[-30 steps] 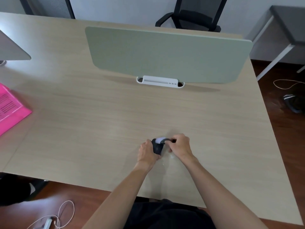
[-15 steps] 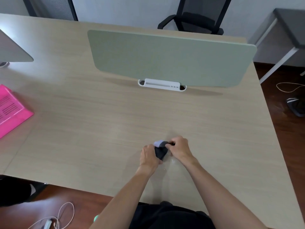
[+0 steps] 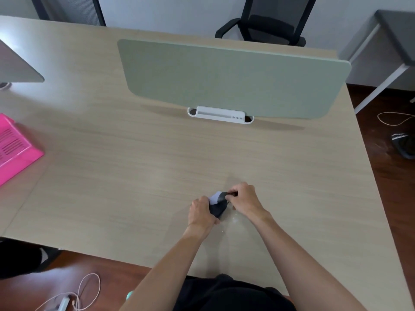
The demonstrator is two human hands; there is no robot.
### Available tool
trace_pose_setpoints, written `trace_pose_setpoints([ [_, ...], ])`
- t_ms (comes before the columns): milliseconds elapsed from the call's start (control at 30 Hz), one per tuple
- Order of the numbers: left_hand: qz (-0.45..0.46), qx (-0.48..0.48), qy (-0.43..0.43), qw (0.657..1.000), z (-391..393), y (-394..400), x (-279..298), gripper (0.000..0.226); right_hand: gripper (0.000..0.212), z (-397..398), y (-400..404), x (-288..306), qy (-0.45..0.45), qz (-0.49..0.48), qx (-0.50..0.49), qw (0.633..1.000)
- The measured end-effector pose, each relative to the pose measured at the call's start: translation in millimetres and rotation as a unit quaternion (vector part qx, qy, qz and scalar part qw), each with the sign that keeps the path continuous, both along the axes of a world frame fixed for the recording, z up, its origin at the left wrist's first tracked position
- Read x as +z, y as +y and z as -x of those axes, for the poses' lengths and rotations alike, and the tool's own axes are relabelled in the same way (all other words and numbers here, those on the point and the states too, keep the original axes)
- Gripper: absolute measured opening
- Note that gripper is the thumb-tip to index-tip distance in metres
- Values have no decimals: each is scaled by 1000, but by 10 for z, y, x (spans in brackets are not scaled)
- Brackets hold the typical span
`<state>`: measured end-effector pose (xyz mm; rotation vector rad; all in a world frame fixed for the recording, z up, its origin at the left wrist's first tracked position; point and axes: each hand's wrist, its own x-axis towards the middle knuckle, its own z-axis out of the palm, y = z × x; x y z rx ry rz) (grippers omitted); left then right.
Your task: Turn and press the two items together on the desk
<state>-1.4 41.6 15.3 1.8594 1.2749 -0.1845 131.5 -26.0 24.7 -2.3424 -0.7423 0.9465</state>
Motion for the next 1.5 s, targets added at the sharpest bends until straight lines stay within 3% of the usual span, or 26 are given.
trace_pose_setpoints([
  [200, -14, -13, 5, 1000, 15, 13, -19, 44, 9, -172, -114, 56, -28, 66, 24, 997],
  [367, -12, -11, -7, 1000, 53, -7, 0, 50, 13, -2, 25, 128, 20, -24, 9, 999],
  [533, 5, 12, -43, 999, 80, -84, -1, 106, 10, 92, -135, 5, -2, -6, -7, 1000],
  [600, 4, 19, -48, 999, 86, -85, -1, 113, 10, 2, -208, 6, -36, 34, 2, 999],
  [667, -2, 7, -41, 999, 90, -58, 11, 112, 20, -58, -207, 53, -62, 57, 11, 996],
  [933, -31, -111, 2, 993, 91, 8, 62, 105, 13, 166, -38, 128, -21, -36, 61, 997],
  [1067, -51, -150, -2, 987, 201, 76, -60, 98, 14, 101, -266, 13, -28, -9, 12, 999],
  [1233, -43, -203, -9, 978, 231, 133, -63, 92, 14, -34, -384, 42, -88, 32, 27, 995],
  [1367, -35, -242, 19, 969, 198, 217, -63, 94, 18, 72, -262, 114, -51, -30, 50, 997],
  [1500, -43, -272, 28, 961, 166, 269, 2, 101, 24, 145, -301, 27, -21, -13, 46, 999],
])
